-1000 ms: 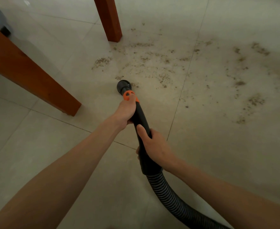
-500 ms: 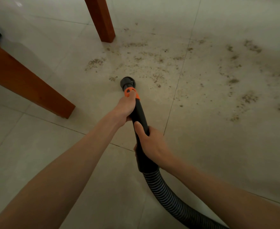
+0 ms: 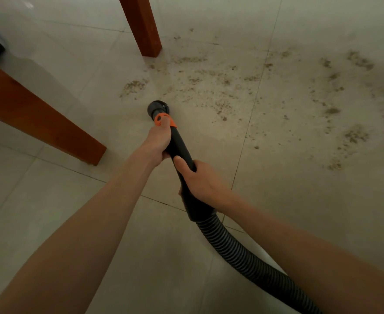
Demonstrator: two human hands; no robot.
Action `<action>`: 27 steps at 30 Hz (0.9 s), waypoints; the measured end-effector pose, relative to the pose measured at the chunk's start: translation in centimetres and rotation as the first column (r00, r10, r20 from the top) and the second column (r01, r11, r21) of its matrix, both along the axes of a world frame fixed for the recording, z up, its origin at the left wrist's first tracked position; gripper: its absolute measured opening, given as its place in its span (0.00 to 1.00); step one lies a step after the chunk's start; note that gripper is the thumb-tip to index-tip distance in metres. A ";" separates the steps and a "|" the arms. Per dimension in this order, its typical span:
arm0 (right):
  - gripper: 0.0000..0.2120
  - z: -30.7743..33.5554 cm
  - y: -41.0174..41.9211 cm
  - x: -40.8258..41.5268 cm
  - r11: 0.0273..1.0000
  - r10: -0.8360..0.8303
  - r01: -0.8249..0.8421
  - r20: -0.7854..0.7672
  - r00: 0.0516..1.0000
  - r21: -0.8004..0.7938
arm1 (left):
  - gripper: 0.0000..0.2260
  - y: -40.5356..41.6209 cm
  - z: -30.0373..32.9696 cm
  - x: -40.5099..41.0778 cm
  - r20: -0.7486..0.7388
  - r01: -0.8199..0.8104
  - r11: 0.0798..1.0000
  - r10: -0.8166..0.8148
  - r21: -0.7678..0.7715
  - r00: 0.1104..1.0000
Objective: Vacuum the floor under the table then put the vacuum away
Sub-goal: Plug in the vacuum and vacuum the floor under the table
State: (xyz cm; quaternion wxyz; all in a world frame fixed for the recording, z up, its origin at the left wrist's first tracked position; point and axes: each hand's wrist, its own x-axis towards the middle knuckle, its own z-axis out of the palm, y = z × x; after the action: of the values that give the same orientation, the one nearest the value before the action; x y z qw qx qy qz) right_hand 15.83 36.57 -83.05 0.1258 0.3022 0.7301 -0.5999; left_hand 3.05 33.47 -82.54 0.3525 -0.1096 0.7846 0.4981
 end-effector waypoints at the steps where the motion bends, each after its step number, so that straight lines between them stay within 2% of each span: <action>1: 0.20 -0.1 0.2 -0.3 1.000 0.005 -0.005 -0.002 1.000 0.008 | 0.16 0.2 0.0 -0.3 0.001 0.001 1.000 -0.001 -0.001 1.000; 15: 0.22 -0.9 0.2 -4.7 0.998 0.070 -0.070 -0.035 0.997 -0.003 | 0.16 -0.8 -1.2 -4.6 -0.040 -0.093 0.995 0.092 -0.036 0.995; 22: 0.19 -1.2 -0.3 -2.3 1.000 0.017 -0.017 -0.003 1.000 -0.007 | 0.17 -0.3 -1.1 -2.4 -0.044 -0.006 0.999 0.004 -0.052 0.999; 27: 0.14 -0.5 -0.4 0.8 0.986 -0.098 0.101 0.024 0.995 -0.133 | 0.19 0.5 -1.0 0.7 -0.029 0.105 0.993 -0.107 -0.060 0.994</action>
State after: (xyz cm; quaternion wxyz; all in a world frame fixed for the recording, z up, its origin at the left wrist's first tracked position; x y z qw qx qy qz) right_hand 16.66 36.21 -83.57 0.1220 0.3343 0.6712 -0.6503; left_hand 3.75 33.95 -83.54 0.3625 -0.0699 0.8090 0.4574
